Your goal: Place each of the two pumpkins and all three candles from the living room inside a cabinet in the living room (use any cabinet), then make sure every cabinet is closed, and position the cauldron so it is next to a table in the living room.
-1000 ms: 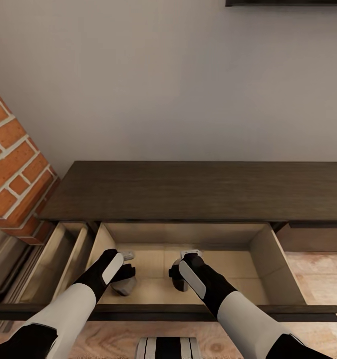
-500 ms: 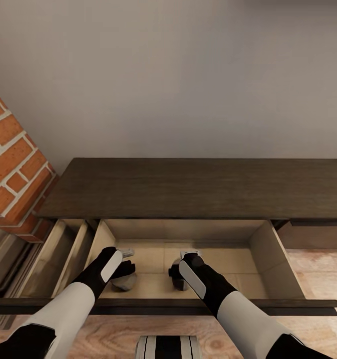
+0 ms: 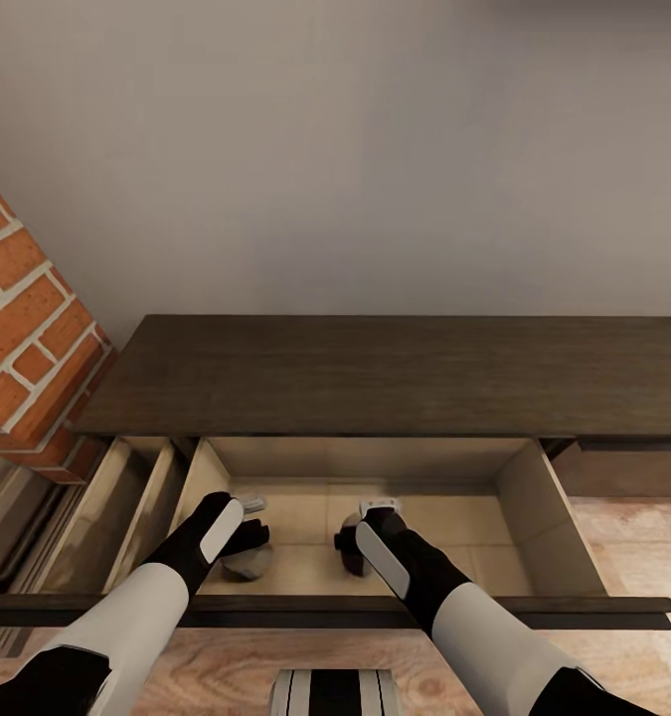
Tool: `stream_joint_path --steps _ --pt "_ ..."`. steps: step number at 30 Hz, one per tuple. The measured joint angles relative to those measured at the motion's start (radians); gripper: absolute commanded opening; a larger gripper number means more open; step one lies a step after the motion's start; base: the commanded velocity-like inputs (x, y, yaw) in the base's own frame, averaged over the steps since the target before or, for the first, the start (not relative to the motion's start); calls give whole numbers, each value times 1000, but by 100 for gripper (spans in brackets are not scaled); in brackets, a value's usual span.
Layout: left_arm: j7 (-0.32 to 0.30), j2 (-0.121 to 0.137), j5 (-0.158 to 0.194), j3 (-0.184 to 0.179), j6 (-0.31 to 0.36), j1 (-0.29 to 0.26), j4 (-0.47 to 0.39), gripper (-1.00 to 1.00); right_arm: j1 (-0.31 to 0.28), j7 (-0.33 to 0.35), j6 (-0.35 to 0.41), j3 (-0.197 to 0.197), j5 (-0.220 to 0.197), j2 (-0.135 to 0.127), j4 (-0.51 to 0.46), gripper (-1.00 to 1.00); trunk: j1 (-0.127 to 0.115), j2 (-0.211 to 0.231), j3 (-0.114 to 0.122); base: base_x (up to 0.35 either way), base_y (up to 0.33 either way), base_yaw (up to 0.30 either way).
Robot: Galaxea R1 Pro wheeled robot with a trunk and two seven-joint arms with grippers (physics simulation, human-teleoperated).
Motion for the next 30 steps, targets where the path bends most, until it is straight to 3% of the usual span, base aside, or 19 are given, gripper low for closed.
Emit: stream_joint_path --steps 4,6,7,15,25,30 --pt "-1 0 -1 0 0 0 0 -100 5 0 -52 11 1 0 8 -100 0 0 0 0 0 0" --pt "-2 0 -3 0 1 0 0 -100 6 -2 -92 61 4 -3 49 -100 0 0 0 0 0 0" --pt "-3 0 -3 0 1 0 0 -100 6 -1 -97 64 2 -2 51 -100 0 0 0 0 0 0" --pt "-3 0 -4 1 1 0 0 -100 6 0 -171 68 0 -4 93 -100 0 0 0 0 0 0" --pt "-3 0 -3 1 -1 0 0 -100 6 2 -179 69 0 -3 109 -100 0 0 0 0 0 0" --pt "-3 0 -3 2 0 0 0 -100 6 50 -179 69 -3 -2 109 -100 0 0 0 0 0 0"
